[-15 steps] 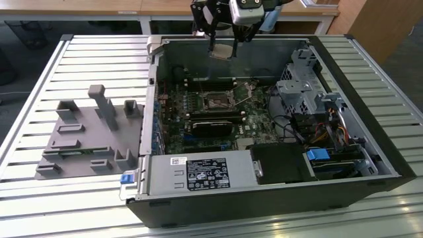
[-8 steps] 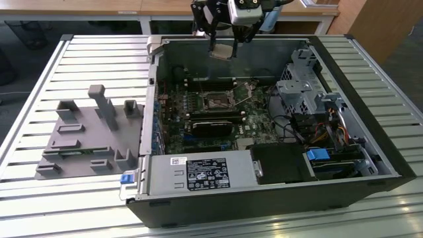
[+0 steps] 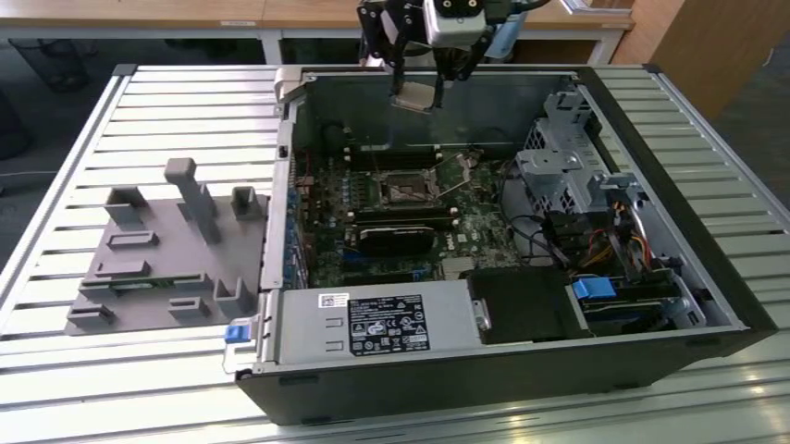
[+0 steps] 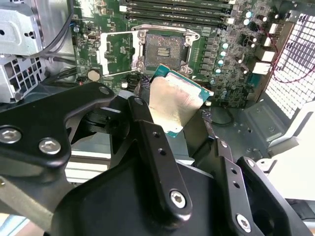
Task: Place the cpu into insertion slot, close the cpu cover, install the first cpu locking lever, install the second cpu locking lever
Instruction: 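Place the cpu into insertion slot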
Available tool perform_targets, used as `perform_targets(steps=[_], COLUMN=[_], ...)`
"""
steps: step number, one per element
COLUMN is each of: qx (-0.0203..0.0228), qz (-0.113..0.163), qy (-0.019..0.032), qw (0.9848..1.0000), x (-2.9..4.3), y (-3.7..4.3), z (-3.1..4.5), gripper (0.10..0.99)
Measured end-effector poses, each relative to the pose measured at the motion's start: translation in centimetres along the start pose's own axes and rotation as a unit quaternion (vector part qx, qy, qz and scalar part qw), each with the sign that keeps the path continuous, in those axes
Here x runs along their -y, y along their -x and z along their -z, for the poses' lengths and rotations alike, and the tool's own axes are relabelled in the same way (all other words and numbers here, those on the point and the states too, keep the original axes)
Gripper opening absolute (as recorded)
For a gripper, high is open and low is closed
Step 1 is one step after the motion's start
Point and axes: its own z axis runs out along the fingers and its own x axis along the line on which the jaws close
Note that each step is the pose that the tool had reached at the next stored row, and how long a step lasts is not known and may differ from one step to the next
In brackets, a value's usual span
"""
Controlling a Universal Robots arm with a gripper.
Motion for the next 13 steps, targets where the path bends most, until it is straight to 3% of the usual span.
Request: perform_targets(steps=[13], qx=[0.0024], qz=[-0.027], qy=[0.0005], qw=[0.9996], x=[0.01], y=[0.00], z=[-0.06], gripper=[0.525])
